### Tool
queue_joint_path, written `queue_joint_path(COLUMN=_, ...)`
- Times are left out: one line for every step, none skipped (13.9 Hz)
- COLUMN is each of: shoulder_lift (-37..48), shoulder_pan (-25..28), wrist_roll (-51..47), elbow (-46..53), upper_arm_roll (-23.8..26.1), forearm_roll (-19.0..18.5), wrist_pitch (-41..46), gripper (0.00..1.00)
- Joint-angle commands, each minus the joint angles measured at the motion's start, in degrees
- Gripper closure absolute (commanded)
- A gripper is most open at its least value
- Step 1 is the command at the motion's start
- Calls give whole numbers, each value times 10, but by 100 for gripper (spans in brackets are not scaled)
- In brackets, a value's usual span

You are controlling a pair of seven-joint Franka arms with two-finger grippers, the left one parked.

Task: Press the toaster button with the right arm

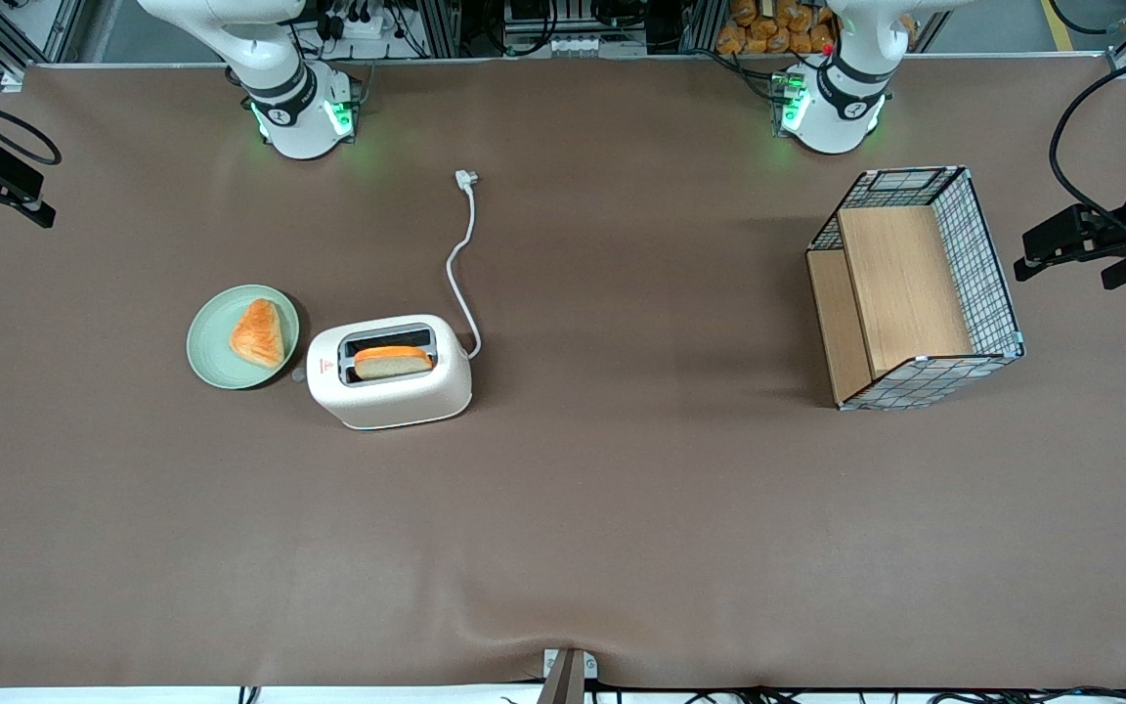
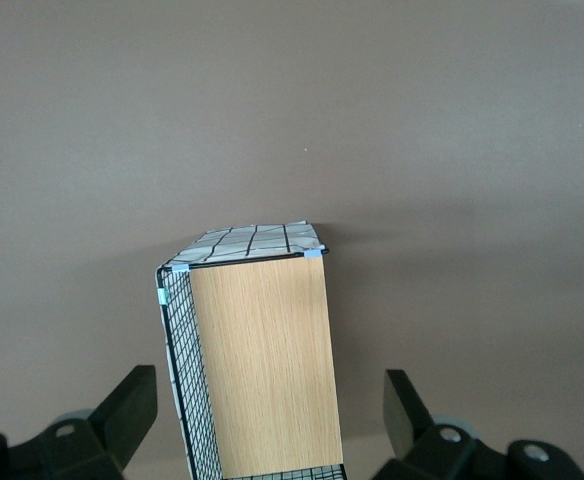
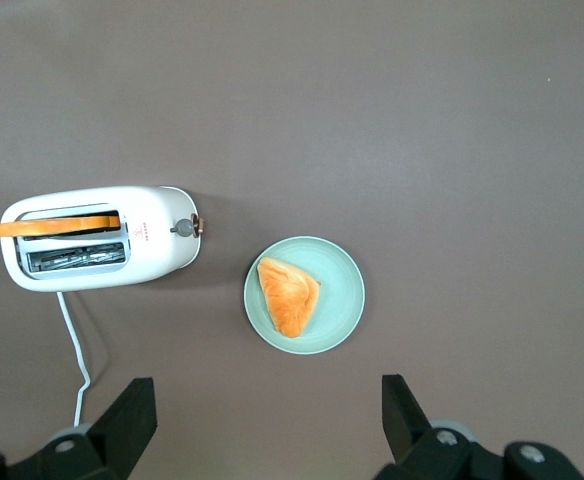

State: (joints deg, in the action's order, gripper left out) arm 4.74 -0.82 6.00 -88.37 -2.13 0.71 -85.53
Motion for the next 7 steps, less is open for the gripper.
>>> queue_joint_path(shoulder_lift=16, shoulder_pan=6, wrist_roll=9, elbow=-17, upper_arm_roll=-1, forearm_roll=7, wrist_pitch=4, gripper=0)
queue_joint_path(shoulder_lift=16, shoulder_pan=7, wrist_roll=8, elbow=-17, upper_arm_roll=-1, forearm_roll=9, wrist_pitch=4, gripper=0)
queue_joint_path(shoulder_lift=16, shoulder_pan=6, wrist_roll=8, elbow=-16, upper_arm_roll=-1, forearm_roll=10, wrist_pitch=4, gripper=0)
queue_joint_path(shoulder_lift=17, shoulder_pan=6, wrist_roll=6, elbow=-15, upper_arm_roll=-2, forearm_roll=10, wrist_pitch=4, gripper=0)
queue_joint_path(shoulder_lift=17, shoulder_pan=6, wrist_roll=3, elbow=-16, upper_arm_roll=-2, forearm_roll=10, wrist_pitch=4, gripper=0)
queue_joint_path(shoulder_lift=17, shoulder_pan=6, wrist_roll=2, elbow=-15, upper_arm_roll=-2, forearm_roll=10, wrist_pitch=5, gripper=0)
queue_joint_path(shoulder_lift=17, shoulder_pan=6, wrist_roll=2, elbow=-16, upper_arm_roll=-2, forearm_roll=9, wrist_pitch=5, gripper=0)
